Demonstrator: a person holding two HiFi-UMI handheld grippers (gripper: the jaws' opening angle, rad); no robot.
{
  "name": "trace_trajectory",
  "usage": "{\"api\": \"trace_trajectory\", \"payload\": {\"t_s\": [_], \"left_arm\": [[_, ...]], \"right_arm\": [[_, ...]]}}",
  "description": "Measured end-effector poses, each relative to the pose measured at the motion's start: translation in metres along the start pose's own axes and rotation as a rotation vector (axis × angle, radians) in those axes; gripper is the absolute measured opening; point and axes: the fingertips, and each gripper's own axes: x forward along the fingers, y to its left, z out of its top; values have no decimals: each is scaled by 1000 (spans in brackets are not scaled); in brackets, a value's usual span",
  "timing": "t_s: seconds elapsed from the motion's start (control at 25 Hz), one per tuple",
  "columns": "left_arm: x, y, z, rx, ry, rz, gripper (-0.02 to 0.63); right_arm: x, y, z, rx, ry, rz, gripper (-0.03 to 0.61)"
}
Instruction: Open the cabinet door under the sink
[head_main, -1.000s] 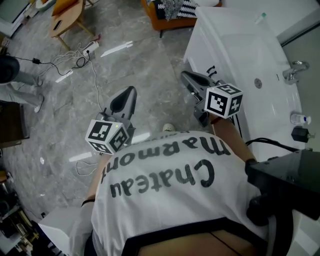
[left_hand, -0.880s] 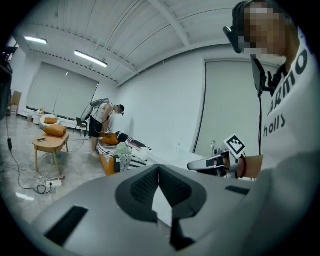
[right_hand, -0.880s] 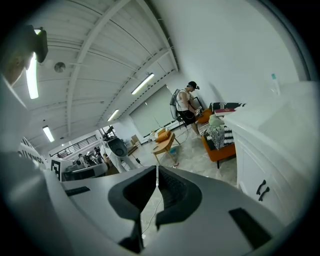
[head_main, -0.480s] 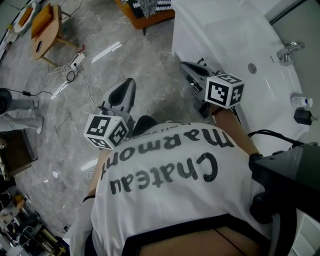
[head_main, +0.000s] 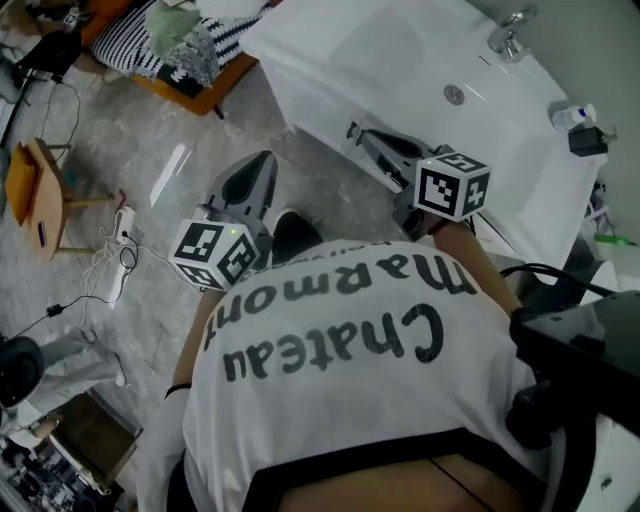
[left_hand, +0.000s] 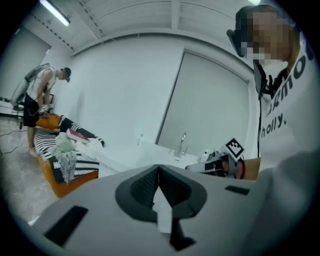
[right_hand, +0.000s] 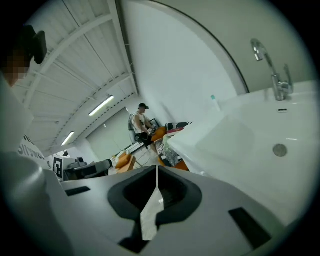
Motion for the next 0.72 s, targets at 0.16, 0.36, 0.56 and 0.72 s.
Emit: {"api": "trace_trajectory", "payload": {"t_s": [0.16, 0.36, 0.56, 0.72], "left_arm": [[37, 13, 21, 60, 61, -158, 8], [66, 28, 41, 146, 119, -324, 8], [93, 41, 35, 182, 166, -469, 8], [110, 37, 13, 180, 226, -602, 8]], "right_arm": [[4, -11, 15, 61, -71, -98, 21], [4, -25, 27, 133, -184, -243, 21], [2, -33, 28, 164, -290, -355, 21], [-9, -32, 16, 145, -365, -406, 21]]}}
